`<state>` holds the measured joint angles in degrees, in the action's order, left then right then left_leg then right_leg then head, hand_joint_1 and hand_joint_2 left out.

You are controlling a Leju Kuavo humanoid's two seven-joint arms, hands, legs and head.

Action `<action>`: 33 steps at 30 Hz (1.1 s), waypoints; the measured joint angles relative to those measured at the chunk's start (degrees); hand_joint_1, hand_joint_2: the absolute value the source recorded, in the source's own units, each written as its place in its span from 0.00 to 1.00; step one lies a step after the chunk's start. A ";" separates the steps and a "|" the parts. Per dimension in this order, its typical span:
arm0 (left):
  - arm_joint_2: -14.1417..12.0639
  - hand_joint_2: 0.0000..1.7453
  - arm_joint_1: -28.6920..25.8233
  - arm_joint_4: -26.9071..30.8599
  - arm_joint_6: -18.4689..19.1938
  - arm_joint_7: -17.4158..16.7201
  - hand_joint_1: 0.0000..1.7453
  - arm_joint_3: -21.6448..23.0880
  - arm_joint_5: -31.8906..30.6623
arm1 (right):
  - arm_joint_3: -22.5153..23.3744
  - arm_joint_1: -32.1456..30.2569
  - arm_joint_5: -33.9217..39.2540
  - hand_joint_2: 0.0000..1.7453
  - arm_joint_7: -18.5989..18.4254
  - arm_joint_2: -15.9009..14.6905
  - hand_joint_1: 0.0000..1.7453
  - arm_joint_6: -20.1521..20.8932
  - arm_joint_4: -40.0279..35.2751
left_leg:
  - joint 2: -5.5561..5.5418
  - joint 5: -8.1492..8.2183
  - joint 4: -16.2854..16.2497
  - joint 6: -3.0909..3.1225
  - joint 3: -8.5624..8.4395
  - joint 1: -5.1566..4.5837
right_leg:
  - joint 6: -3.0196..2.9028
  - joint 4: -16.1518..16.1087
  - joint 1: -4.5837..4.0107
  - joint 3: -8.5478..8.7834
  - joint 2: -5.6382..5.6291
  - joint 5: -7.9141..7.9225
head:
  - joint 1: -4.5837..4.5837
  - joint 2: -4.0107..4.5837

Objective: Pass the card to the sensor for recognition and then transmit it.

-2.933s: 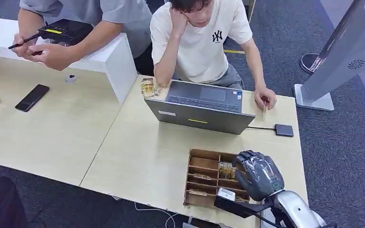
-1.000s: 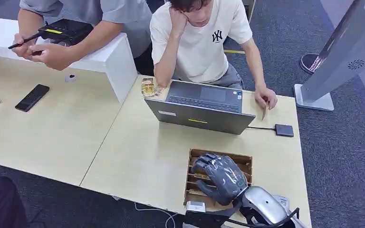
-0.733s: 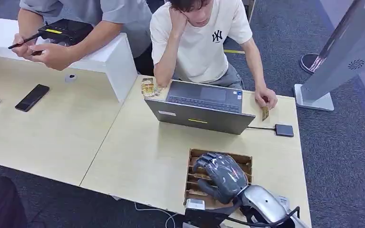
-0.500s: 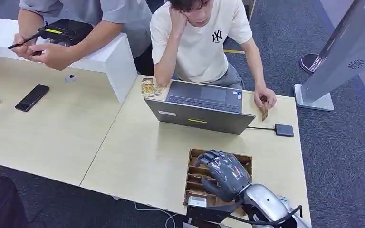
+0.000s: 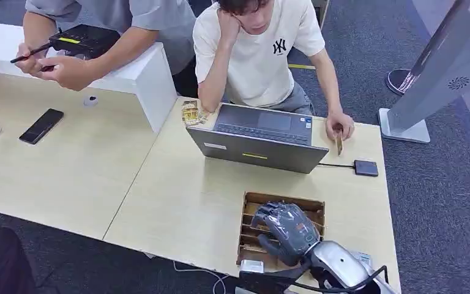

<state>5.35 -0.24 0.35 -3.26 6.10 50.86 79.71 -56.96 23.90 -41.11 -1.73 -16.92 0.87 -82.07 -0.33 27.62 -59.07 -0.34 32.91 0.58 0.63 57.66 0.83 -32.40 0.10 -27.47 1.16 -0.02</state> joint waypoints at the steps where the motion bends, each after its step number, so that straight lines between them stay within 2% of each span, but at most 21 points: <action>1: -0.02 0.00 0.00 0.00 0.02 0.00 0.00 0.00 0.00 | -0.04 0.00 0.18 1.00 0.00 -0.04 0.49 0.00 0.00 | 0.00 0.00 0.00 0.00 0.00 0.00 | 0.00 0.00 0.00 0.00 0.00 0.00 | -0.02 0.00; 33: -0.02 0.00 0.04 0.00 0.15 -0.09 0.00 0.00 0.11 | -0.39 1.11 -0.68 1.00 -1.22 -0.31 0.49 -0.46 2.91 | 0.00 0.00 0.00 0.00 0.00 0.00 | 0.00 0.00 0.00 0.00 0.00 0.00 | 0.00 0.00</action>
<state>5.33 -0.20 0.35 -3.10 6.01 50.86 79.82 -57.35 25.01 -41.79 -2.95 -17.22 0.42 -79.17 -0.34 27.62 -59.07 -0.35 32.91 0.59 0.63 57.66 0.82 -32.40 0.10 -27.47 1.16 -0.02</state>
